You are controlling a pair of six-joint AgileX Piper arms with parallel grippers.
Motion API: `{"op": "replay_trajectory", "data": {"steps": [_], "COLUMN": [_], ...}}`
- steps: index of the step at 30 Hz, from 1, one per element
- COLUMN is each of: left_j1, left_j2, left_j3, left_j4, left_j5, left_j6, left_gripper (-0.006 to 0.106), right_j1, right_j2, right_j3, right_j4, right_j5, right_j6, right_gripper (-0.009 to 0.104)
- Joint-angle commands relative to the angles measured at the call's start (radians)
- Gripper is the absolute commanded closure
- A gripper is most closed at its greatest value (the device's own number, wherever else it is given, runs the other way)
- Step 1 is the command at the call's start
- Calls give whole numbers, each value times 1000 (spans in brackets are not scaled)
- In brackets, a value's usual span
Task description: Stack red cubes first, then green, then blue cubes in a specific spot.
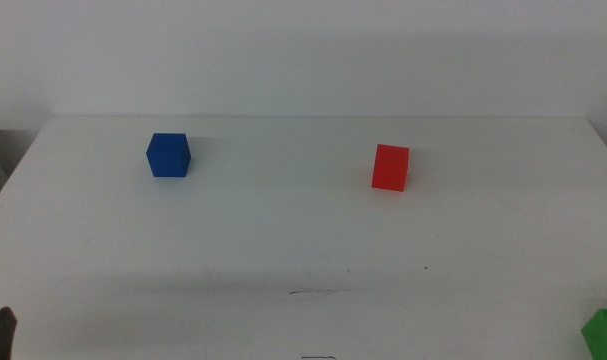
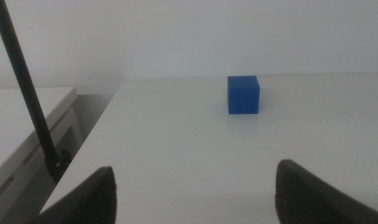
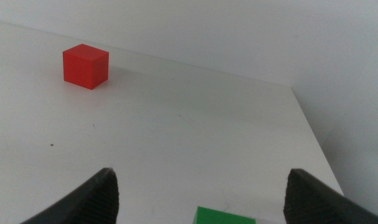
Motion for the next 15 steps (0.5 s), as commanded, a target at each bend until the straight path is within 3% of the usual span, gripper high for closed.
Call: {"op": "replay_trajectory", "data": {"steps": [1,15], "left_j1": [-2,-2], "left_j2": [-26,-26], "left_j3": [-2,-2], "left_j4": [0,0], "left_j5": [-75,-75], "left_j6": [-13,-13], "left_gripper": [16,16], "right_j1": [-6,-6], "right_j2": [-6,382], "right_j3": [-36,-540], "right_j4": [6,45], "right_j5": [-54,323], "right_j6": [-13,-13], "right_gripper": [27,27]}}
